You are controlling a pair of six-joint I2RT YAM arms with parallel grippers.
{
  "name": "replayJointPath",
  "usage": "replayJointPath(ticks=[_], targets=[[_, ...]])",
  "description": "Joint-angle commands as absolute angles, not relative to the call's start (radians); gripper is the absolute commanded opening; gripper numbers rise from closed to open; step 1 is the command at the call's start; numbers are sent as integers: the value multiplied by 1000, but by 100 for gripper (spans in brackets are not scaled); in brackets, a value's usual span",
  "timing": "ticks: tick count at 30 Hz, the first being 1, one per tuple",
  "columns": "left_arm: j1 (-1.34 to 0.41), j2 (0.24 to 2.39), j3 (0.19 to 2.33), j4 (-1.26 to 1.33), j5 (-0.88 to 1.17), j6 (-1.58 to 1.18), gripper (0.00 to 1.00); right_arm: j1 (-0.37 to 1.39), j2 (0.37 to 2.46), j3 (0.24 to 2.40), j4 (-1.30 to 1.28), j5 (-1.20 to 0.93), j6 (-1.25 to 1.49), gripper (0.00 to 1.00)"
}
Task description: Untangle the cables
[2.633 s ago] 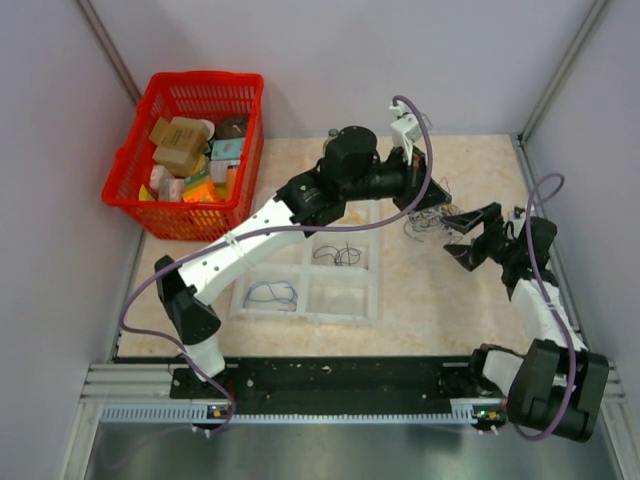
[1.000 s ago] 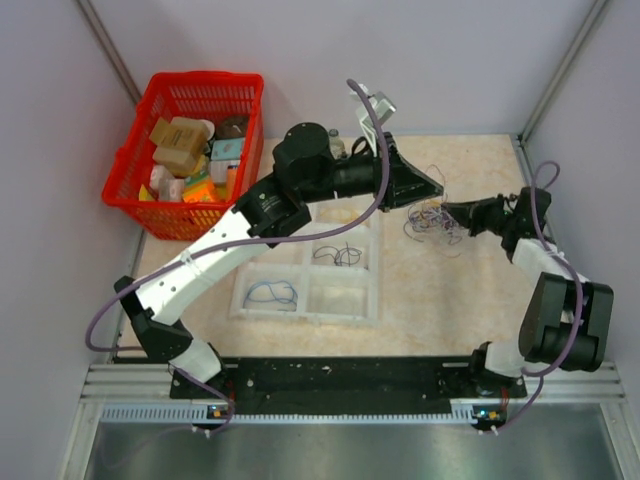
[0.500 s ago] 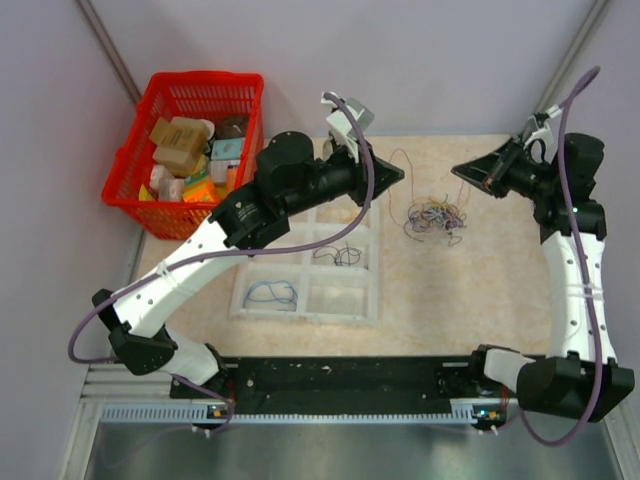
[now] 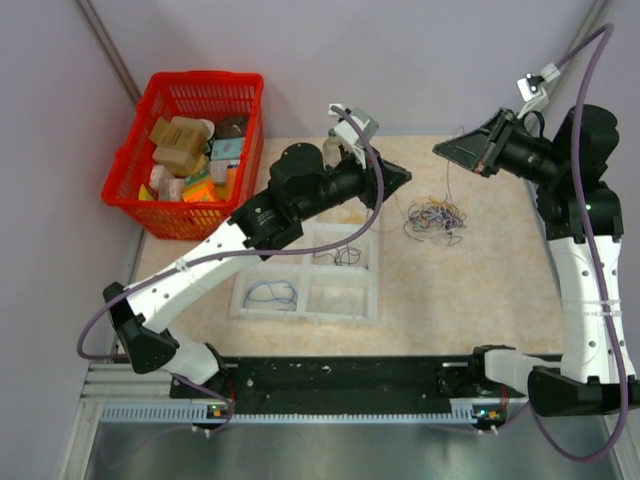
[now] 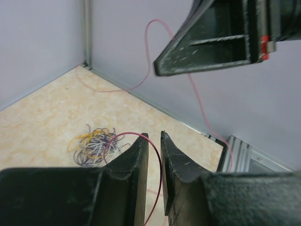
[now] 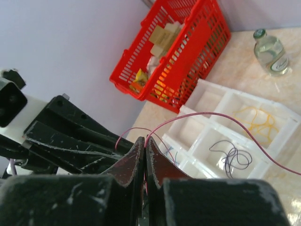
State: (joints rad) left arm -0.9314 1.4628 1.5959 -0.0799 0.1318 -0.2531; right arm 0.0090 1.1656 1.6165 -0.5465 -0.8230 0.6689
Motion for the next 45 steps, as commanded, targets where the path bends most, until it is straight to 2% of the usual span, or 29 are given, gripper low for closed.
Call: replayJointPath(ticks=[1, 6, 10, 15, 27, 34, 41, 43, 45], targets=[[-919, 1486, 1576, 80, 276, -310, 21, 78, 1138, 1574, -555, -752, 655, 0], [-897, 1483, 1441, 277, 463, -494, 23, 150, 1095, 1525, -549, -592, 626, 0], [-897, 1494, 1411, 357, 554, -571, 34, 160, 1086, 1474, -537, -565, 647, 0], [-897, 1531, 1431, 333, 522, -604, 43, 167, 1037, 1370, -447, -546, 732, 0], [-897, 1579, 1490, 276, 485, -640, 43, 172, 983, 1327, -403, -523, 793, 0], [-897, 1588, 1496, 235, 454, -614, 51, 173, 980, 1328, -388, -534, 821, 0], [-897, 1641, 1565, 210, 483, -606, 50, 173, 971, 1328, -387, -543, 842, 0], [-897, 1655, 1574, 222, 517, -627, 45, 175, 970, 1324, -387, -540, 844, 0], [-897, 1663, 1575, 233, 543, -644, 35, 173, 968, 1318, -385, -534, 844, 0]])
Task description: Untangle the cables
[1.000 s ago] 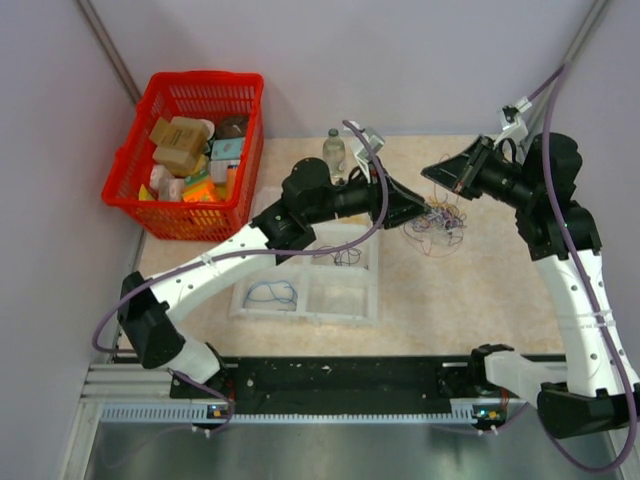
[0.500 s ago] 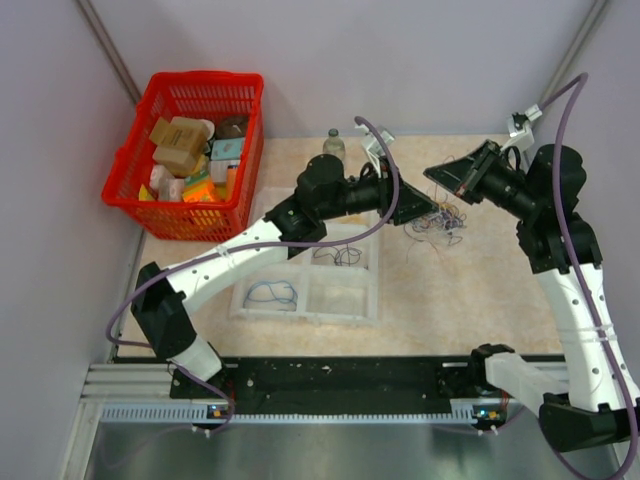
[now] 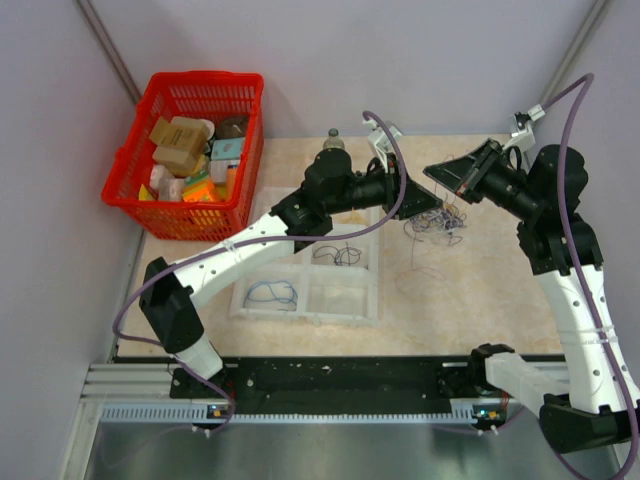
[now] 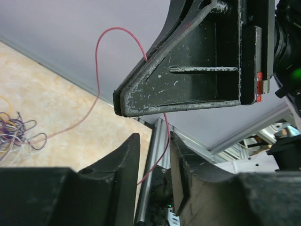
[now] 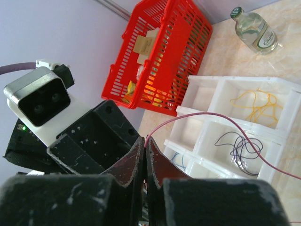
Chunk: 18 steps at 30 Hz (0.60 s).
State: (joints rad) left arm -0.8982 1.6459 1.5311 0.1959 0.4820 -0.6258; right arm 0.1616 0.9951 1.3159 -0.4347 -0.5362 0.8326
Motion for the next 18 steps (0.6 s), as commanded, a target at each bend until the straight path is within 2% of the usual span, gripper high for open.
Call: replayJointPath(ticks=[1, 5, 6, 11, 13, 14, 16, 18], targets=[[-897, 1661, 1575, 229, 549, -644, 30, 175, 968, 1316, -387, -532, 845, 0], [-897, 1654, 1578, 166, 531, -603, 3, 173, 963, 1301, -387, -509, 836, 0], [-897, 1648, 1577, 147, 517, -588, 0, 173, 963, 1296, -390, -500, 825, 1], [-894, 1617, 1566, 86, 394, -541, 0, 173, 995, 1287, -562, -378, 655, 42], [-885, 1644, 1598, 52, 379, -563, 0, 173, 1002, 1278, -681, -277, 594, 68], [-881, 1672, 1626, 29, 394, -571, 0, 175, 996, 1266, -710, -229, 577, 77], [-871, 1727, 1698, -24, 410, -584, 0, 173, 971, 1236, -762, -152, 548, 91], [-865, 1772, 1747, -41, 408, -597, 0, 173, 951, 1227, -831, -79, 496, 93]])
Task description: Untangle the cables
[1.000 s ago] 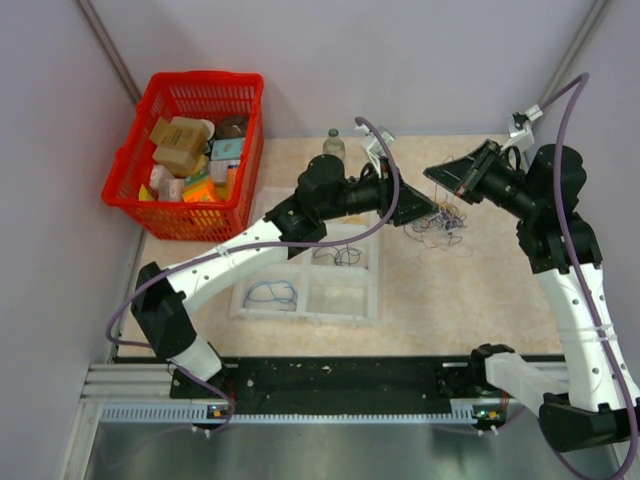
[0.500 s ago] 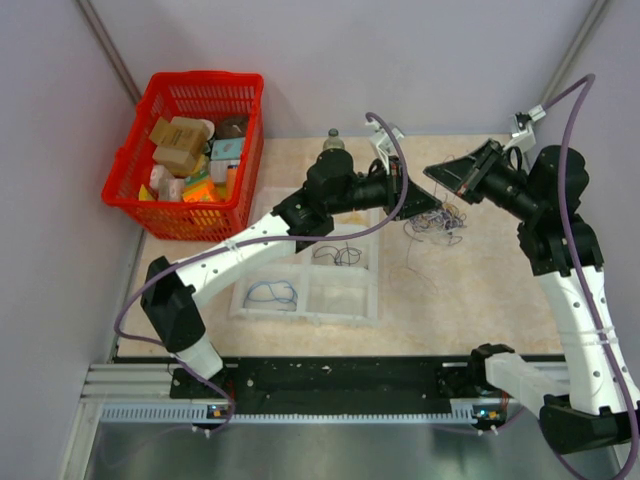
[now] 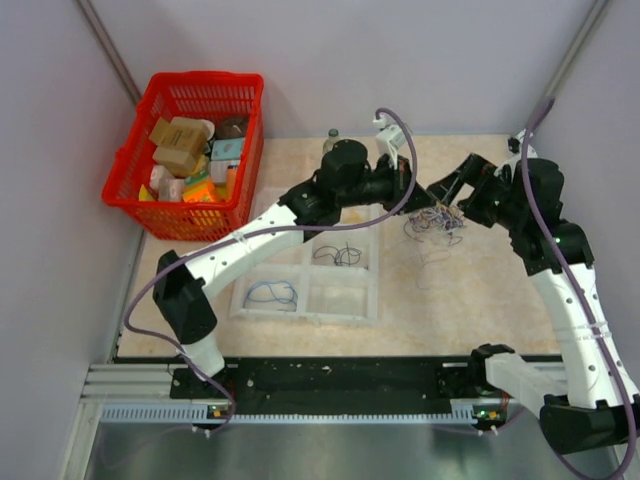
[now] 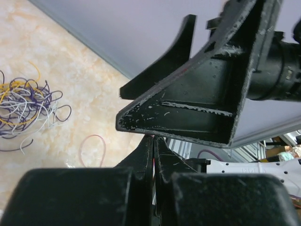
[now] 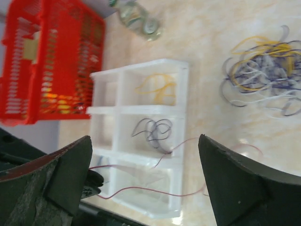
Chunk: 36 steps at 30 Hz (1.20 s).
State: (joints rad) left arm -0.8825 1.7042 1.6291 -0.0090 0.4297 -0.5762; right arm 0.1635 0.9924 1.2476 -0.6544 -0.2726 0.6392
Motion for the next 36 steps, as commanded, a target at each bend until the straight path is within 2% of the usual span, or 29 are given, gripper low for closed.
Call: replayJointPath(ticks=[1, 2, 5, 10, 14, 18, 23, 36], targets=[[-864, 1793, 1764, -40, 410, -607, 0, 175, 948, 1227, -871, -11, 483, 94], [-864, 1811, 1782, -43, 411, -615, 0, 175, 943, 1226, -909, 77, 477, 97], [-865, 1876, 1838, -41, 457, -653, 0, 173, 908, 1206, -946, 198, 489, 99], [-870, 1862, 1803, -48, 465, -651, 0, 173, 874, 1230, -934, 201, 515, 99], [-879, 1763, 1633, -37, 413, -617, 0, 172, 858, 1246, -916, 258, 509, 99], [-899, 1712, 1526, -43, 386, -525, 0, 172, 851, 1244, -873, 221, 499, 99], [-980, 1792, 1683, -224, 374, -391, 0, 172, 847, 1226, -871, 248, 494, 99], [-1130, 1629, 1419, -63, 100, -295, 0, 172, 805, 1230, -897, 276, 448, 97]])
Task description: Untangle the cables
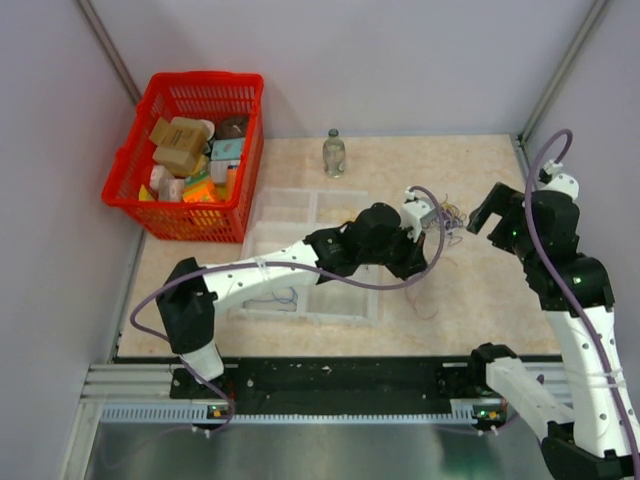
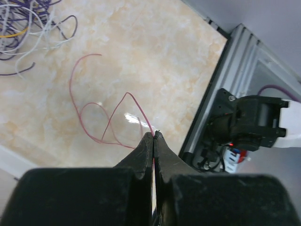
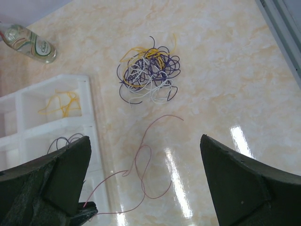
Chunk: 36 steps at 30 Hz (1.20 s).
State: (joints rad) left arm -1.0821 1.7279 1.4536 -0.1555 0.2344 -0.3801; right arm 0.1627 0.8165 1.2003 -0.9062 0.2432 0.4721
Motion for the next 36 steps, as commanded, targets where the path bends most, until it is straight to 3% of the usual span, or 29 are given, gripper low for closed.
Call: replayJointPath(ticks=[1, 12, 18, 29, 36], targets=[[-1156, 1631, 1433, -81, 71, -252, 0, 172, 810, 1227, -897, 275, 449, 97], [-1229, 1568, 1350, -21, -20, -189, 0, 172, 804, 1212, -893, 249, 443, 97], [-1092, 1773, 1566, -210, 139, -307, 0, 172, 799, 1218, -891, 232, 446, 97], [-989, 2135, 1913, -449, 163, -371, 0, 172, 785, 1207, -891, 198, 440, 97], [-988, 2246, 1996, -523, 201, -344, 17, 172, 798, 1197, -888, 181, 443, 96]])
